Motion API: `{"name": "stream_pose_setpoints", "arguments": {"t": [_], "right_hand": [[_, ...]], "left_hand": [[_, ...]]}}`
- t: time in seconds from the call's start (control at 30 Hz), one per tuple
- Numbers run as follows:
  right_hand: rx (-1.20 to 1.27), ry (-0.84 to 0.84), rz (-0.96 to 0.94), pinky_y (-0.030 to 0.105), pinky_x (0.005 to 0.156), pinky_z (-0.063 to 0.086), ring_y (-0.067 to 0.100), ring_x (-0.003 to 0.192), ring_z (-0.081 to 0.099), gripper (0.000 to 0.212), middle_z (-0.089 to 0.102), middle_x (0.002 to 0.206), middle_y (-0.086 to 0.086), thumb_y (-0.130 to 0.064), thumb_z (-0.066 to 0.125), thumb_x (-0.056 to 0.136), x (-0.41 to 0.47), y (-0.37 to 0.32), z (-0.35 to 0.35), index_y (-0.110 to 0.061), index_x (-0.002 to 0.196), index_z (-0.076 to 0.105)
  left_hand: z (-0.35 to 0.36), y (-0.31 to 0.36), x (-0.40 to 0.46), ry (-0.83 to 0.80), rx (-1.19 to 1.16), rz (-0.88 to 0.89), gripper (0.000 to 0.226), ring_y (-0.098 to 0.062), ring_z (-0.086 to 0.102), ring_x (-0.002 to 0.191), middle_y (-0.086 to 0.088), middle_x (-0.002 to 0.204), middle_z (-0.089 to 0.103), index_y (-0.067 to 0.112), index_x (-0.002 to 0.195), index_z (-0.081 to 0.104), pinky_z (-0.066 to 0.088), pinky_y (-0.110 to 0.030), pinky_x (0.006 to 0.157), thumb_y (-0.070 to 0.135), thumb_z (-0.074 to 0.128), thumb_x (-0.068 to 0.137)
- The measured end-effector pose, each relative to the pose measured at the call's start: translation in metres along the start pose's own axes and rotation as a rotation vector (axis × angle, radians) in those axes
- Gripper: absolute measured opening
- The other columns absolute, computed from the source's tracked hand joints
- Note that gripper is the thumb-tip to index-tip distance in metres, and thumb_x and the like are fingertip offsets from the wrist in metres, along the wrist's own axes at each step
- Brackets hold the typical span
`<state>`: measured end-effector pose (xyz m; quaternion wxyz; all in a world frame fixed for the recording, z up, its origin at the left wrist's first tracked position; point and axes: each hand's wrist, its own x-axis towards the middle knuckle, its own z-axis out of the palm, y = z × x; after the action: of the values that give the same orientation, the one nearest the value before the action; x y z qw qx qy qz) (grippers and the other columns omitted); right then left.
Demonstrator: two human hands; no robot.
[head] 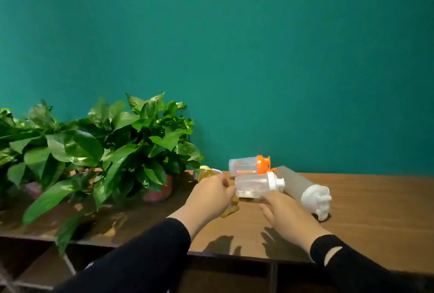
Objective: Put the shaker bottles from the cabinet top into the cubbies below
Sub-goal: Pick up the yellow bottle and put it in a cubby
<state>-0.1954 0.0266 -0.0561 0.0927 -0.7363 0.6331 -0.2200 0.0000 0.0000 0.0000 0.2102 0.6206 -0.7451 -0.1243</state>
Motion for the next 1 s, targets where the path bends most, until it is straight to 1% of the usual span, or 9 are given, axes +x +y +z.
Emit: {"name": "stream_pose_setpoints", "arguments": {"t": [0.1,0.2,0.27,0.4,0.53,0.67,0.83,0.93,1.0], "right_hand": [[0.072,-0.110,0.124,0.028,0.109,0.038,0.013,0.136,0.048,0.047,0.050,0.149,-0.008,-0.042,0.046,0.101,0.006,0.031,0.037,-0.028,0.146,0.046],[0.064,-0.210,0.160,0.031,0.121,0.021,0.011,0.149,0.026,0.057,0.029,0.163,-0.010,-0.049,0.041,0.101,0.009,0.056,0.071,-0.029,0.154,0.035],[-0.059,-0.173,0.120,0.031,0.124,0.011,0.006,0.151,0.017,0.061,0.022,0.164,-0.014,-0.056,0.034,0.100,0.011,0.066,0.087,-0.031,0.155,0.031],[-0.135,-0.105,0.097,0.035,0.125,0.010,0.004,0.151,0.014,0.064,0.020,0.165,-0.016,-0.061,0.027,0.098,0.017,0.071,0.096,-0.034,0.155,0.030],[-0.132,-0.090,0.093,0.034,0.125,0.009,0.003,0.151,0.014,0.063,0.020,0.165,-0.017,-0.061,0.028,0.098,0.018,0.074,0.099,-0.034,0.155,0.030],[-0.128,-0.059,0.074,0.032,0.125,0.008,0.002,0.151,0.014,0.062,0.022,0.164,-0.016,-0.060,0.029,0.098,0.017,0.078,0.101,-0.033,0.154,0.032],[-0.089,-0.042,0.048,0.031,0.123,0.010,0.002,0.149,0.022,0.057,0.034,0.159,-0.018,-0.059,0.034,0.098,0.009,0.079,0.103,-0.035,0.148,0.043],[0.251,-0.019,0.142,0.031,0.117,0.029,0.007,0.141,0.040,0.046,0.053,0.145,-0.016,-0.052,0.045,0.098,0.001,0.065,0.091,-0.036,0.140,0.052],[0.590,-0.023,0.182,0.018,0.101,0.042,-0.001,0.128,0.051,0.044,0.058,0.136,-0.017,-0.048,0.050,0.096,-0.011,0.038,0.079,-0.037,0.139,0.053]], "left_hand": [[0.036,-0.030,0.023,-0.025,-0.103,-0.215,0.041,-0.027,0.063,0.098,-0.006,0.103,0.069,0.017,0.118,0.060,0.047,-0.031,0.081,0.045,0.053,0.090],[0.065,-0.052,0.056,-0.025,-0.267,-0.406,0.055,-0.033,0.062,0.108,-0.009,0.116,0.068,0.016,0.125,0.052,0.050,-0.040,0.096,0.053,0.055,0.084],[0.081,-0.060,0.082,0.015,-0.382,-0.488,0.063,-0.034,0.061,0.110,-0.012,0.120,0.065,0.011,0.130,0.046,0.050,-0.043,0.098,0.052,0.058,0.083],[0.105,-0.065,0.127,0.082,-0.570,-0.658,0.090,-0.036,0.052,0.123,-0.015,0.135,0.054,0.004,0.141,0.034,0.045,-0.044,0.105,0.057,0.068,0.077],[0.126,-0.069,0.152,0.047,-0.664,-0.771,0.122,-0.038,0.046,0.128,-0.016,0.142,0.045,0.010,0.151,0.004,0.042,-0.050,0.106,0.056,0.078,0.066],[0.129,-0.073,0.149,0.069,-0.670,-0.788,0.115,-0.037,0.047,0.126,-0.017,0.139,0.046,0.012,0.150,0.004,0.044,-0.047,0.105,0.048,0.076,0.068],[0.119,-0.072,0.098,0.146,-0.753,-0.666,0.096,-0.034,0.055,0.112,-0.014,0.129,0.052,0.018,0.140,0.029,0.047,-0.049,0.100,0.050,0.075,0.062],[0.110,-0.072,0.049,0.182,-0.727,-0.475,0.099,-0.027,0.059,0.110,-0.006,0.128,0.056,0.030,0.143,0.026,0.049,-0.048,0.098,0.053,0.074,0.059],[0.104,-0.068,0.007,0.187,-0.743,-0.309,0.101,-0.018,0.056,0.119,0.003,0.135,0.053,0.040,0.146,0.019,0.046,-0.046,0.102,0.050,0.075,0.063]]}}
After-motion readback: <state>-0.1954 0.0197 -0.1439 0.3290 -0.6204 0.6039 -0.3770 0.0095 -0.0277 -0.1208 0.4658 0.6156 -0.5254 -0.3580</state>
